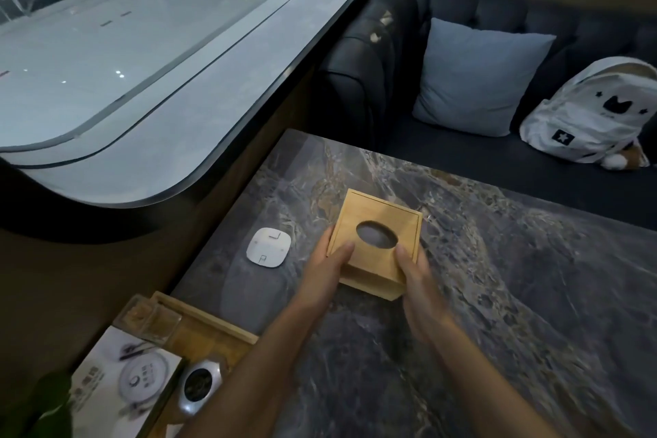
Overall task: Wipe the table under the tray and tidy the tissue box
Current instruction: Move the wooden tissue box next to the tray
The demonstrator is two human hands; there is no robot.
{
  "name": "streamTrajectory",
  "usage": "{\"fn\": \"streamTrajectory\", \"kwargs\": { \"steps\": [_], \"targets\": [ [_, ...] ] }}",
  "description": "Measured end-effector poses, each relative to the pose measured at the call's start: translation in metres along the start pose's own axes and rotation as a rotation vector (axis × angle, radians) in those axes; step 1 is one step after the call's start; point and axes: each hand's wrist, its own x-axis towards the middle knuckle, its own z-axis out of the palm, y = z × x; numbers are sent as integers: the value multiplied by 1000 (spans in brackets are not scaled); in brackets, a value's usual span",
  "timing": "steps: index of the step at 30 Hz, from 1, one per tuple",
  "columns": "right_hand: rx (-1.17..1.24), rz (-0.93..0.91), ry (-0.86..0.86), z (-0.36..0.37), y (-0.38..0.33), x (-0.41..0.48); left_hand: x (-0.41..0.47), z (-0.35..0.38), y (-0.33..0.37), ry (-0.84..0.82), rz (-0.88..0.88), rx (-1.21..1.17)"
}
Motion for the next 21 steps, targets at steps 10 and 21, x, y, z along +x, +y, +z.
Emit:
{"fn": "streamTrajectory", "kwargs": {
  "steps": [10, 21],
  "targets": [
    [-136, 12, -243, 91, 10, -47, -45, -85, -13, 471, -44, -134],
    [-227, 32, -193, 121, 26, -70, -64, -110, -16, 537, -92, -51]
  ]
}}
